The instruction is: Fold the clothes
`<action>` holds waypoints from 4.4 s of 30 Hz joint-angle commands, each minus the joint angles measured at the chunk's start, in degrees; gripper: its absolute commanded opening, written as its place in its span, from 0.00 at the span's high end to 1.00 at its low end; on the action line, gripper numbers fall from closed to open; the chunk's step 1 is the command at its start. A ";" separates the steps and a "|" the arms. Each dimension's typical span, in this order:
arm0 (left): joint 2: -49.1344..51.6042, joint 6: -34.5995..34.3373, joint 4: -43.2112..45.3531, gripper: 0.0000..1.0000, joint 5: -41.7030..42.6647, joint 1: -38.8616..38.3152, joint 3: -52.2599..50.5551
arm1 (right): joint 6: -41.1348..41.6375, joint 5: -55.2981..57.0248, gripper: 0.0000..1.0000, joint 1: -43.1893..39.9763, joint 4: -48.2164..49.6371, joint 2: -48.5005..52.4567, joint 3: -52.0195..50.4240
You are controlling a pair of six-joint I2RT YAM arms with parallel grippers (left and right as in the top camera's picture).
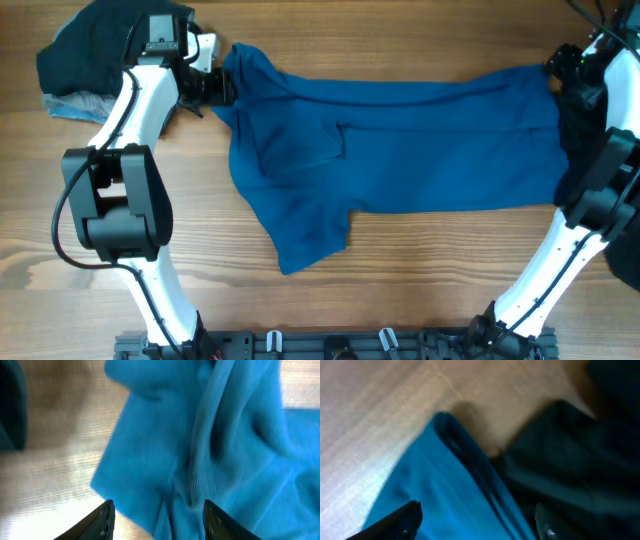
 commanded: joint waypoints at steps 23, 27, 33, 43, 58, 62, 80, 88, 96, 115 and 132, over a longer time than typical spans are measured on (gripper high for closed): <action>-0.39 1.07 -9.49 0.96 -7.50 1.01 -16.06 | -8.98 -12.61 0.21 0.37 -26.64 -13.35 0.15; -4.57 1.09 -16.50 0.96 -8.28 3.23 -13.22 | -12.52 -12.57 0.22 2.64 -29.77 -13.35 0.15; -9.25 1.09 -18.71 0.96 -11.50 3.54 -13.00 | -9.51 -9.11 0.23 7.52 -30.97 -13.31 -0.63; -12.31 1.14 -19.52 0.42 -9.27 3.50 -7.96 | -5.62 -10.95 0.38 12.20 -16.79 -13.29 -11.96; -9.07 1.79 -9.57 0.89 5.09 -1.25 -5.64 | -7.34 -24.79 0.96 12.31 1.18 -13.29 -30.88; -6.29 1.79 -4.59 0.96 8.70 -4.02 -5.64 | -7.67 -25.29 0.96 12.31 1.75 -13.29 -30.88; -5.81 1.57 0.68 0.83 7.34 -9.22 -5.46 | 13.16 -12.20 0.96 26.47 16.13 -8.76 -30.93; -7.34 1.60 -0.13 0.82 7.34 -9.35 -5.49 | 21.27 -15.76 0.96 29.57 40.79 -7.76 -30.91; -7.21 1.81 -2.29 0.58 7.32 -9.40 -5.53 | 16.63 -27.91 0.90 27.41 46.25 -8.81 -30.88; 4.57 1.29 11.74 0.96 4.11 -10.73 -5.53 | 0.17 -21.92 0.89 27.28 18.84 -16.83 -30.91; -0.59 -1.11 7.30 0.67 2.14 -8.09 11.69 | -1.44 -15.04 0.80 27.15 8.35 -16.83 -30.91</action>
